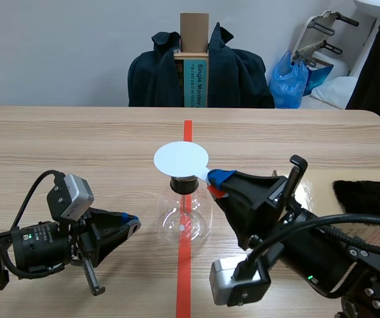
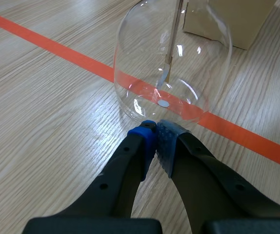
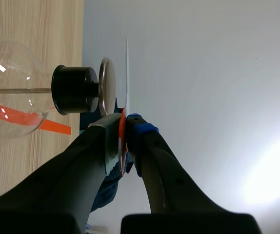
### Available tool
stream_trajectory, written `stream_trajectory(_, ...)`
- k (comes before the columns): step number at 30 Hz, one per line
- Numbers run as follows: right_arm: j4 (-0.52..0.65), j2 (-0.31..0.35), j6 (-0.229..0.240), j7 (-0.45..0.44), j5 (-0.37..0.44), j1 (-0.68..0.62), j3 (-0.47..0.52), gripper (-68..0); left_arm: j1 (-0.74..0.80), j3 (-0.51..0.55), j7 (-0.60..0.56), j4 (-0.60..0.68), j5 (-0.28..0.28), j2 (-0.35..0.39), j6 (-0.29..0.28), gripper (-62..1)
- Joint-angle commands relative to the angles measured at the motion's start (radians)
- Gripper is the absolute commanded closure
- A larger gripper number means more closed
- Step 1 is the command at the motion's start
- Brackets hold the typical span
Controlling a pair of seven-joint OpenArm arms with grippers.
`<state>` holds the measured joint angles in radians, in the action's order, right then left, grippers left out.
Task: Do the electroscope experiment.
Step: 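Move the plate toward and away from the electroscope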
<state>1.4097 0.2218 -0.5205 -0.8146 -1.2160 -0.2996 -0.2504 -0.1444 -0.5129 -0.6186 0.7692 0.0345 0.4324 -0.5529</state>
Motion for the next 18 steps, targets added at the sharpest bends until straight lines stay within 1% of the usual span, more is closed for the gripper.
stream_trajectory(1,0.007,0.002,-0.014,0.001,0.011,0.014,0.004,-0.8,-0.005,0.005,-0.013,0.011,-0.007,-0.002,-0.002,-2.7)
stream_trajectory(6,0.007,0.002,-0.014,0.014,0.011,0.014,0.004,-0.8,-0.005,0.005,-0.013,0.011,-0.007,-0.002,-0.002,-2.7)
stream_trajectory(9,0.007,0.002,-0.014,0.046,0.011,0.014,0.004,-0.8,-0.005,0.005,-0.013,0.011,-0.007,-0.002,-0.002,-2.7)
stream_trajectory(14,0.007,0.003,-0.014,0.153,0.011,0.014,0.004,-0.8,-0.005,0.005,-0.013,0.011,-0.007,-0.002,-0.002,-2.7)
stream_trajectory(18,0.007,0.002,-0.014,0.268,0.011,0.014,0.004,-0.8,-0.005,0.005,-0.013,0.011,-0.007,-0.002,-0.002,-2.7)
